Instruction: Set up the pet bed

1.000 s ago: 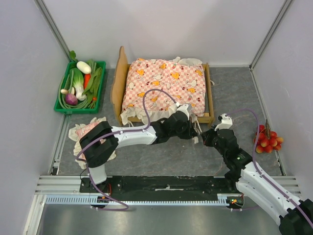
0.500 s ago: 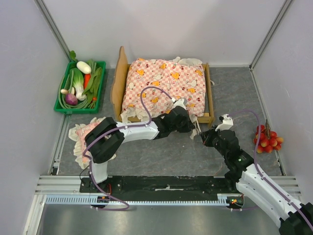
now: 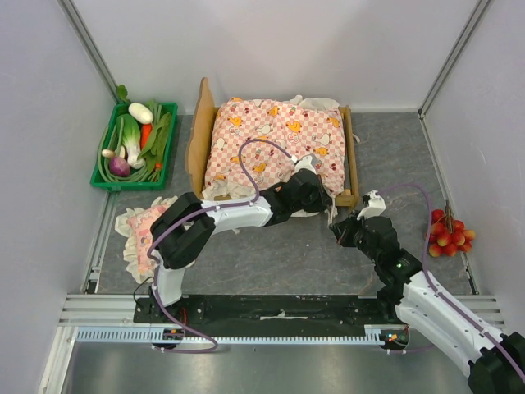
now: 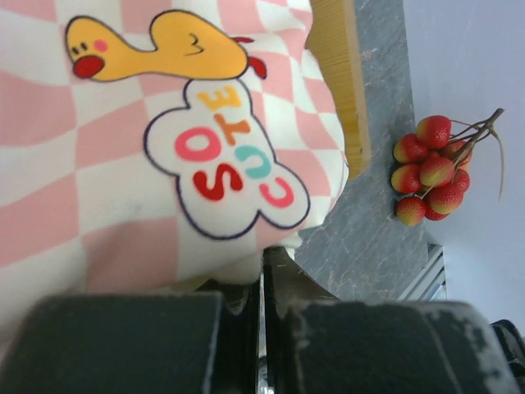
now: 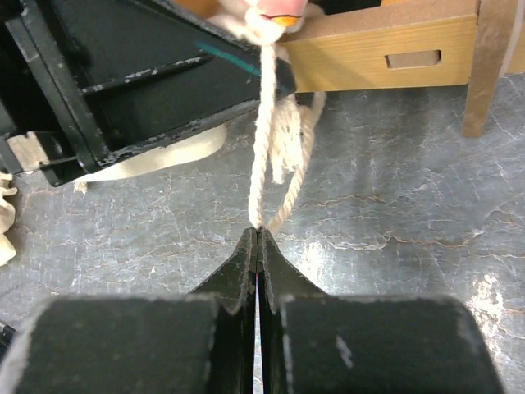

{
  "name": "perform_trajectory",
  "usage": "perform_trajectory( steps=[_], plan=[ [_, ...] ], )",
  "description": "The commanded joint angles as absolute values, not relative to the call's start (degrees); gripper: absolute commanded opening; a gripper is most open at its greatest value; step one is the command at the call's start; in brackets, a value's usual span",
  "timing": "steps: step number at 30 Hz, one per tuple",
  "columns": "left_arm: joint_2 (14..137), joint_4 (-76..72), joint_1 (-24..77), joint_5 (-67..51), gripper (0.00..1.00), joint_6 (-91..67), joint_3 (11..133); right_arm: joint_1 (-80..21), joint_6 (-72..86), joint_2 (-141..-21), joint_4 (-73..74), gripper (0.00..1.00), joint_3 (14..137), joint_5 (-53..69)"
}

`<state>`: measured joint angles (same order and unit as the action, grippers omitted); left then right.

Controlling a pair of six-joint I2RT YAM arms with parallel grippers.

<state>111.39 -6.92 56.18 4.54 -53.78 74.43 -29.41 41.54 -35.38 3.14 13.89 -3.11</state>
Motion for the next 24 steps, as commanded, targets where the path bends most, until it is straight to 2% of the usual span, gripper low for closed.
perform_trajectory(
  steps=[1,17,18,22,24],
  plan=[
    [113.4,-8.6,56.1,3.9,0.02,-55.3,77.5,-29.3,41.0,-35.9,-1.8,0.0,14.7,-0.9],
    [115.0,-9.9,56.4,-1.0,0.02,-55.6,75.9,-29.3,39.3,-34.1,-0.1,0.0,16.4,-4.8],
    [115.1,-9.8,56.4,-1.3,0.02,-55.3,76.1,-29.3,38.9,-33.8,1.8,0.01,16.6,-5.8],
    [115.0,-10.1,56.5,-1.8,0.02,-55.5,75.2,-29.4,37.8,-30.9,5.2,0.17,17.5,-7.6],
    [114.9,-10.1,56.6,-1.4,0.02,-55.5,75.0,-29.3,37.4,-30.0,6.8,0.22,18.5,-8.6]
  ],
)
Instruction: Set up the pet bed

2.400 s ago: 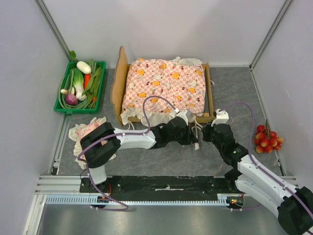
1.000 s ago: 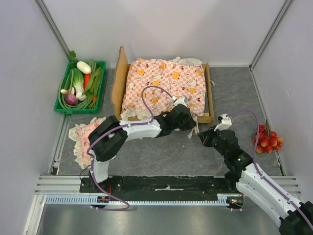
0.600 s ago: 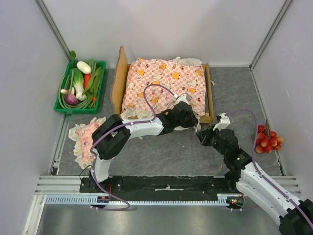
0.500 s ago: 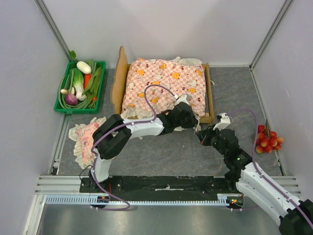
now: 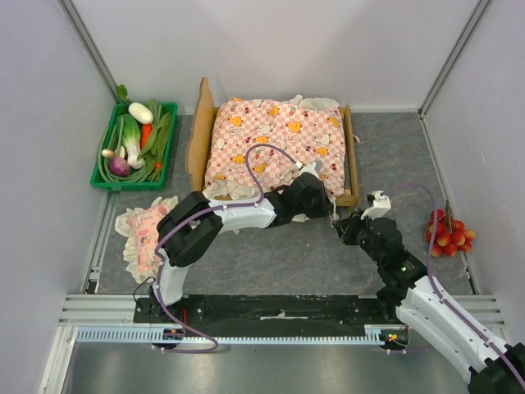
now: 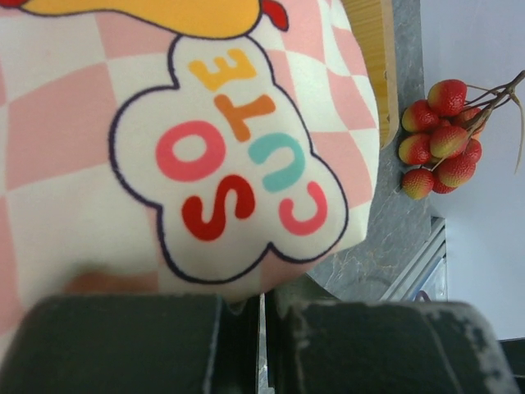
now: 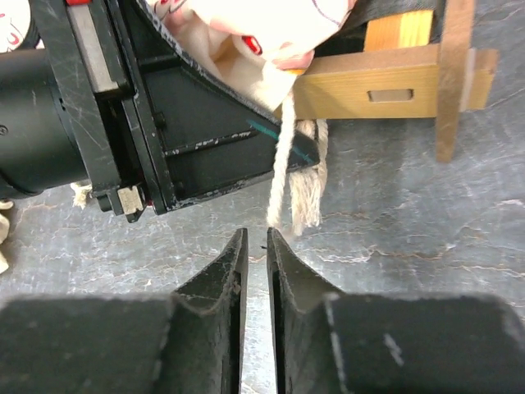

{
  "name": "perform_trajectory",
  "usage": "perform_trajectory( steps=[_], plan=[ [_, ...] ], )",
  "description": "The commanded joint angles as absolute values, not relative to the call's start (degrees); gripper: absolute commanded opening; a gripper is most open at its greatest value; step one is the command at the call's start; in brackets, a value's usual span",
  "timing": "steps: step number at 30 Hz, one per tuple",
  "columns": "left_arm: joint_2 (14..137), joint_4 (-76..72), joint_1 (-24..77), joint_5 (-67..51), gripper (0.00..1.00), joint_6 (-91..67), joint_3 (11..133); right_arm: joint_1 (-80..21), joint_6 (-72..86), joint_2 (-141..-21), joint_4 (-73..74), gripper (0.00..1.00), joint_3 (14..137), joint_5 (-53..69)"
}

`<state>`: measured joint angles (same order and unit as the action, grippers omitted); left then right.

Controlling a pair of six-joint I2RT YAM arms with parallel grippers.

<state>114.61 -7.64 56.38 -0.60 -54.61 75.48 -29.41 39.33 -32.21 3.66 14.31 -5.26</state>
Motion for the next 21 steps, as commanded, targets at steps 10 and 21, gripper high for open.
perform_trajectory(
  steps=[10,21],
  plan=[
    [115.5,-10.7,55.8,-0.5,0.02,-56.2,75.7,-29.3,34.5,-28.7,14.9,0.4,22.9,-13.1],
    [115.1,-11.6,55.2,-1.1,0.02,-56.4,75.1,-26.6,36.2,-41.7,13.0,0.29,24.3,-6.4]
  ],
)
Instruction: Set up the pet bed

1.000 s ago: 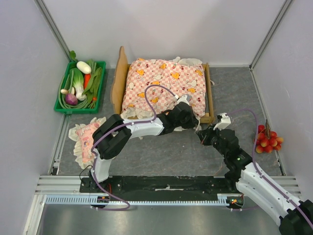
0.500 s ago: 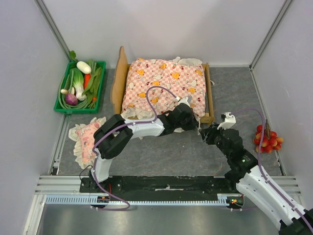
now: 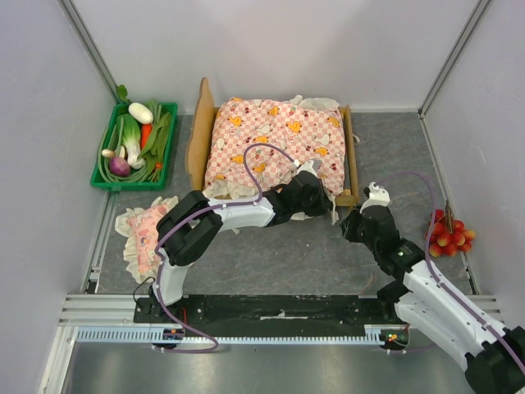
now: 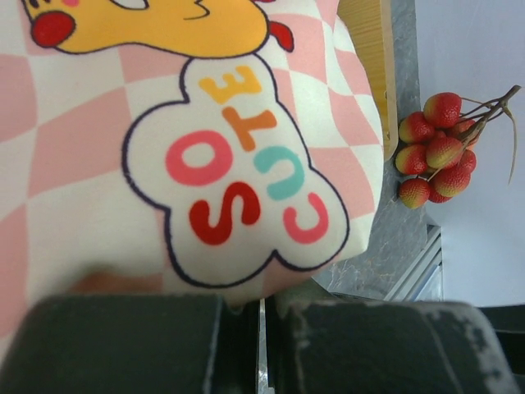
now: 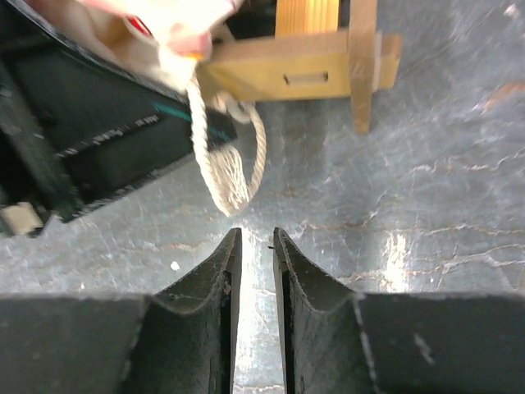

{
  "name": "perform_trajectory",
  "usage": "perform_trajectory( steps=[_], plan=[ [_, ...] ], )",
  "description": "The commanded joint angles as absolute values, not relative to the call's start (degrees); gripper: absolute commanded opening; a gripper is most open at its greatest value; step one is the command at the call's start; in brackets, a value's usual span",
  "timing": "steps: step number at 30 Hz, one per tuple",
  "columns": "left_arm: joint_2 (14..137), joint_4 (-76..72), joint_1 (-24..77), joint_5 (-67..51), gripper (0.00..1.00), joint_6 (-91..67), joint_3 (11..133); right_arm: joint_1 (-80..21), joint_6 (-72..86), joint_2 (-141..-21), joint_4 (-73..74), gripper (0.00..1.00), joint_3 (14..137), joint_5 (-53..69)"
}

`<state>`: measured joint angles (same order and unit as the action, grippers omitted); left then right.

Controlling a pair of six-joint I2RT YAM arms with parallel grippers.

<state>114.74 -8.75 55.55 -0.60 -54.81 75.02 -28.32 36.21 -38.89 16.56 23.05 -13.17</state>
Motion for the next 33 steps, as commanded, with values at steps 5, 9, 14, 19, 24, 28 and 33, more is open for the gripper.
perform_trajectory(
  steps=[5,9,14,19,24,28,33],
  plan=[
    [115.1,-11.8,55.1,-1.1,0.02,-56.4,75.1,-21.3,36.0,-43.3,10.2,0.31,23.6,-0.9],
    [115.2,-11.9,55.1,-1.3,0.02,-56.5,75.1,-16.9,35.1,-44.6,7.4,0.32,22.9,3.8],
    [115.5,-12.1,55.1,-1.6,0.02,-56.9,75.1,-14.9,34.0,-47.5,5.0,0.32,23.0,7.2],
    [115.7,-12.4,55.1,-1.8,0.02,-57.0,75.1,-14.6,34.4,-49.1,2.6,0.32,22.6,9.4],
    [115.6,-12.5,55.1,-1.9,0.02,-57.1,75.0,-14.4,34.7,-51.1,0.4,0.33,21.9,10.4],
    [115.4,-12.5,55.1,-1.8,0.02,-57.2,75.0,-14.2,34.7,-52.6,-1.6,0.33,21.6,11.1],
    [115.5,-12.8,55.1,-2.4,0.02,-57.2,74.8,-14.0,34.5,-54.4,-3.5,0.34,21.4,11.9]
  ],
)
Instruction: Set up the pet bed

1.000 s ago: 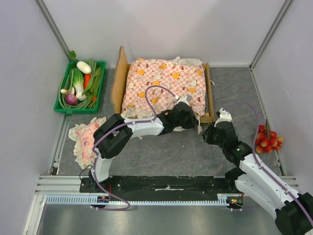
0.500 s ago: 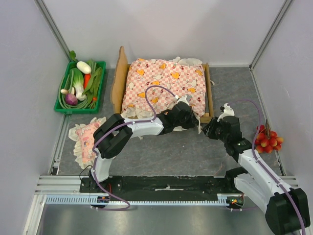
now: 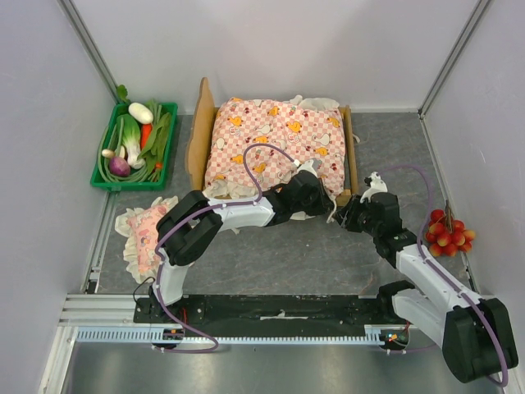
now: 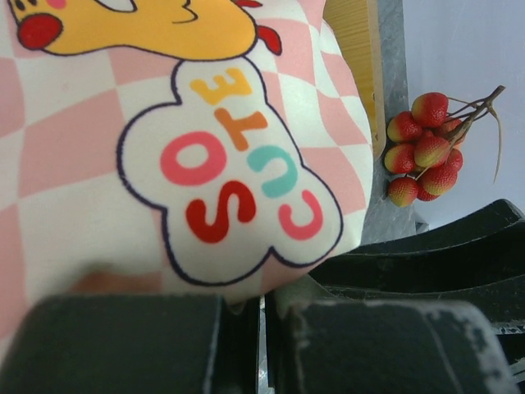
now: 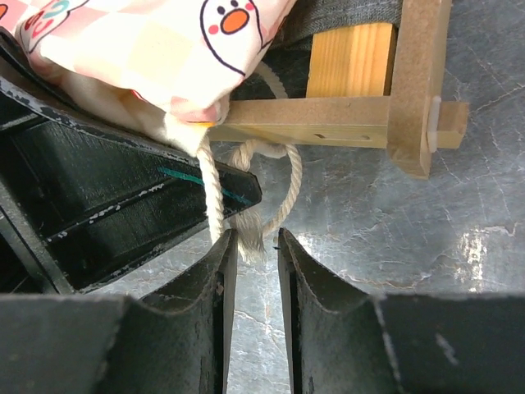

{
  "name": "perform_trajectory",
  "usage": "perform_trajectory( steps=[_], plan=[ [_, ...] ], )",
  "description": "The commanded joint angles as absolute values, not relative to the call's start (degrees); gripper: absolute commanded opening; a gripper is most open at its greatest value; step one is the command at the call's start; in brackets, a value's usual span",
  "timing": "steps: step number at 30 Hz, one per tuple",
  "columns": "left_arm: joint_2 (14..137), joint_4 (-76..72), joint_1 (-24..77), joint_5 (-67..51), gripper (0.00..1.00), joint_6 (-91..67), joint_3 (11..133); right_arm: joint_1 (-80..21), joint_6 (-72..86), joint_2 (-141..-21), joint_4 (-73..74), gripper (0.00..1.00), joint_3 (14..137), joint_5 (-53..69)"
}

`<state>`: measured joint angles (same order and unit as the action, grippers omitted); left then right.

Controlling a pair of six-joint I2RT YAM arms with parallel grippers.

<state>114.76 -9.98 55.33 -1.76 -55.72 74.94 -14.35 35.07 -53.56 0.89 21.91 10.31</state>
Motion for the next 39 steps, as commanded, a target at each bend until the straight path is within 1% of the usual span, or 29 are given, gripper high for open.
perform_trajectory(
  steps=[1,11,13,15,16,18,19,20,22,23,25,26,31,32,35,39],
  plan=[
    [115.4,-12.8,55.1,-2.5,0.02,-57.3,74.7,-13.7,34.5,-54.6,-4.0,0.34,21.4,12.4],
    [115.6,-13.7,55.1,-2.8,0.02,-57.9,74.1,-13.4,36.4,-55.8,-8.4,0.35,20.2,16.0],
    [115.6,-13.8,55.1,-3.0,0.02,-57.9,74.1,-13.2,36.5,-55.8,-9.0,0.33,20.0,16.2],
    [115.6,-14.0,55.1,-3.0,0.02,-57.9,74.1,-13.2,36.5,-55.8,-8.9,0.24,20.0,15.8],
    [115.5,-14.0,55.1,-3.0,0.02,-57.9,74.0,-13.1,36.5,-55.8,-8.7,0.15,20.1,15.6],
    [115.3,-13.9,55.1,-3.2,0.02,-57.8,73.7,-13.1,35.9,-55.5,-7.9,0.07,20.2,14.7],
    [115.1,-13.8,55.1,-3.2,0.02,-57.6,73.4,-13.1,35.5,-55.2,-6.3,0.01,20.6,13.9],
    [114.9,-13.6,55.2,-2.9,0.02,-56.7,73.2,-13.1,34.7,-55.0,-4.9,0.0,20.9,12.9],
    [113.9,-13.1,55.2,-2.3,0.07,-55.6,72.2,-13.1,33.7,-54.6,-1.4,0.0,21.6,9.9],
    [113.5,-12.2,55.2,-1.9,0.14,-54.5,71.8,-13.1,33.3,-54.6,-0.6,0.0,21.8,8.8],
    [112.1,-11.1,55.2,-0.7,0.21,-52.7,70.7,-13.0,32.3,-54.8,1.4,0.0,22.1,7.0],
    [111.5,-9.7,55.3,-0.2,0.26,-51.0,70.2,-13.0,31.9,-55.0,1.8,0.0,22.1,6.7],
    [108.2,-6.3,56.1,4.3,0.37,-45.7,67.7,-13.0,31.1,-56.9,2.2,0.0,22.6,5.0],
    [107.1,-5.8,56.3,6.0,0.41,-44.1,67.5,-13.0,30.9,-57.1,2.1,0.0,22.8,4.7],
    [106.7,-4.8,56.8,8.4,0.48,-42.4,66.7,-13.0,30.3,-57.9,2.1,0.0,23.5,4.7],
    [109.5,-4.1,56.9,9.8,0.52,-41.8,68.7,-13.0,29.5,-58.4,2.0,0.0,24.2,4.4]
  ],
)
